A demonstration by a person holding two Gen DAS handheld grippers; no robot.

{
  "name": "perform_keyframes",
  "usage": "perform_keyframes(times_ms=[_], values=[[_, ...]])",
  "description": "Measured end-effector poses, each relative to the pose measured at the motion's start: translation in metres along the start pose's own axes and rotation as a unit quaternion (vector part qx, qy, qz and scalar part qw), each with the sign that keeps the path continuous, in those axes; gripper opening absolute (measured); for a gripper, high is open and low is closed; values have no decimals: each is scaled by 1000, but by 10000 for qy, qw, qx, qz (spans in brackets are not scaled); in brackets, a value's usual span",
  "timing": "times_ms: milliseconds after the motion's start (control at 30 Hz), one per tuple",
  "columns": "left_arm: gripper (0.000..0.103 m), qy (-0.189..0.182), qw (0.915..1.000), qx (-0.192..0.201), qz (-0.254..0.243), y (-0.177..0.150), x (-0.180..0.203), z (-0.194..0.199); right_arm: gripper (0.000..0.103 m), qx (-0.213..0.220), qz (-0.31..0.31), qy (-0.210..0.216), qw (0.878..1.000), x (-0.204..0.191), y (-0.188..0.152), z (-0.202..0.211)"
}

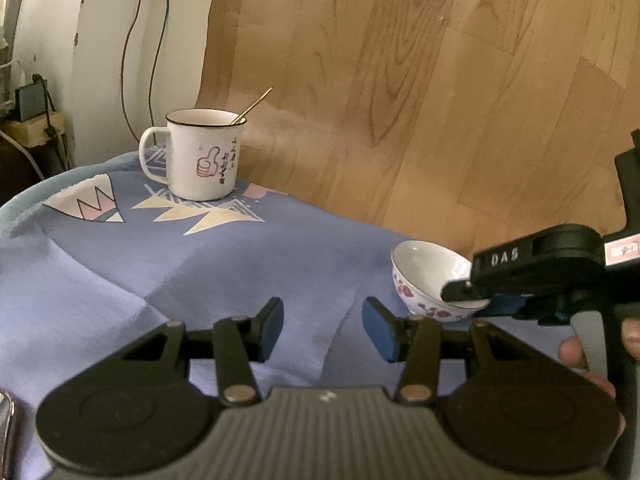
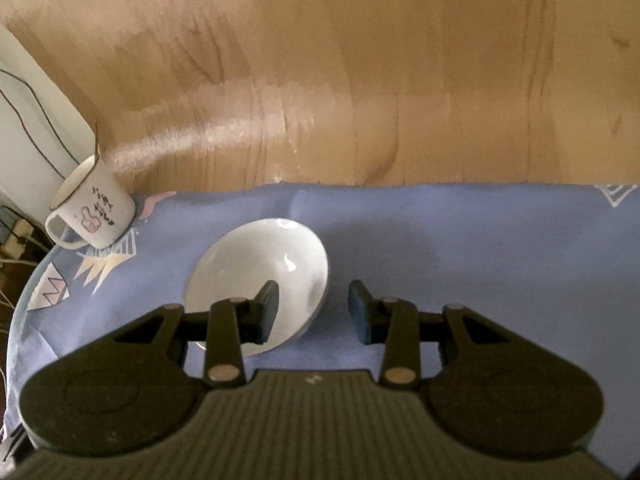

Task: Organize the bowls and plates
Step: 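Move the right tool back to the last red-flowered bowl by the mug, then grasp the rim of the last bowl with the right tool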

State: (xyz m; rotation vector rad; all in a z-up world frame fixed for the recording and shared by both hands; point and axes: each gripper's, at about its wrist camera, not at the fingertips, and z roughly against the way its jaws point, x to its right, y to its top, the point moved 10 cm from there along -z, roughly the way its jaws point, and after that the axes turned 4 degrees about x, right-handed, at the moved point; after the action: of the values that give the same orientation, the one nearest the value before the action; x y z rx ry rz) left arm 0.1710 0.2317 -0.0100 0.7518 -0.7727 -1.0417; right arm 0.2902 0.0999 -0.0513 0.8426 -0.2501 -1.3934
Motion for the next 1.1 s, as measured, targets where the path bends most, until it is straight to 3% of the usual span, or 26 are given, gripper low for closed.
perform_keyframes(times_ms=[67, 300, 800, 1100], values=[[45, 72, 10000, 26, -49, 1, -1, 0, 19, -68, 34, -4, 10000, 0, -4, -3], [45, 167, 9997, 55, -176, 1, 0, 0, 10, 21, 78, 78, 9999, 2, -5, 10], [46, 161, 9983, -9, -558, -7, 14, -1, 7, -172, -179, 333, 9991, 48, -53, 78], [47, 189, 9961, -100, -859, -16, 26, -3, 6, -34, -377, 156, 9992, 86, -79, 115]])
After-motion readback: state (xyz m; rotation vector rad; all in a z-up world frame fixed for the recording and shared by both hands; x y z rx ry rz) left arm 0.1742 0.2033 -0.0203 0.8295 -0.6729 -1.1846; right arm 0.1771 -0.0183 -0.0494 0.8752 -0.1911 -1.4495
